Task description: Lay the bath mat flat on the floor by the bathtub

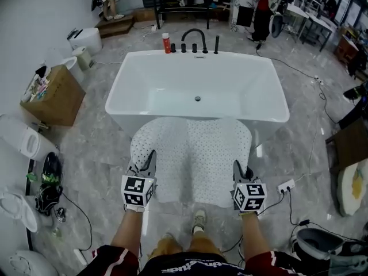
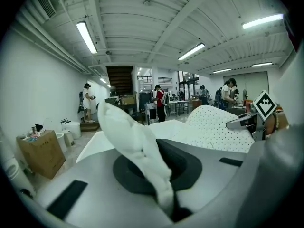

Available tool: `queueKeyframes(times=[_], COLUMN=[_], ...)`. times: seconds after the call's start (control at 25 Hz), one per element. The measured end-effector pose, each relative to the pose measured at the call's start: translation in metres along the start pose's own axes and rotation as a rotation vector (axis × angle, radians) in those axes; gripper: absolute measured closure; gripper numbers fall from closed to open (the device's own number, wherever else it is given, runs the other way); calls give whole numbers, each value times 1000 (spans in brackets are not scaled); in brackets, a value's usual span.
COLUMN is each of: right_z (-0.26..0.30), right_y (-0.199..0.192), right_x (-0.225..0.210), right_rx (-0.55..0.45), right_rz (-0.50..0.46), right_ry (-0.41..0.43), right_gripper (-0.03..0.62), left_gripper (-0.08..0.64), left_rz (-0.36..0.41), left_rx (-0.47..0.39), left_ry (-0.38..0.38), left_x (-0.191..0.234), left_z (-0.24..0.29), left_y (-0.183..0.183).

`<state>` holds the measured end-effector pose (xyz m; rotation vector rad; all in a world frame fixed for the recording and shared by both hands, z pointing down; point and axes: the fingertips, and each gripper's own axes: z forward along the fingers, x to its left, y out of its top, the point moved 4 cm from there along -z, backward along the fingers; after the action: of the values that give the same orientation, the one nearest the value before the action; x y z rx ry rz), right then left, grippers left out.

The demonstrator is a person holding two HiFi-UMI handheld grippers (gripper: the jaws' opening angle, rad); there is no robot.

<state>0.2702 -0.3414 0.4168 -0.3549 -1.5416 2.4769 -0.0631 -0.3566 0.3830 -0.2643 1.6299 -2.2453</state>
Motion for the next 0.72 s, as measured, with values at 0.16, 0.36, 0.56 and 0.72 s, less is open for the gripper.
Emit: queueKeyframes(times=[0.16, 0.36, 0.56, 0.72], right_z=[13, 19, 27, 33], right_y=[-17, -43, -81, -115], right_x=[-5, -6, -3, 3], right_rx=[3, 20, 22, 27], right_rz=[16, 15, 3, 3], right_ry=[-18, -43, -60, -72], right_gripper=[546, 546, 546, 546], left_gripper=[537, 537, 537, 538], left_rz=[8, -10, -13, -13], left_rx=[-3, -11, -23, -33], left_ry=[8, 13, 9, -8], left_x=[-2, 3, 4, 2], left_z=[9, 14, 21, 22], left_y=[-19, -46, -84, -118])
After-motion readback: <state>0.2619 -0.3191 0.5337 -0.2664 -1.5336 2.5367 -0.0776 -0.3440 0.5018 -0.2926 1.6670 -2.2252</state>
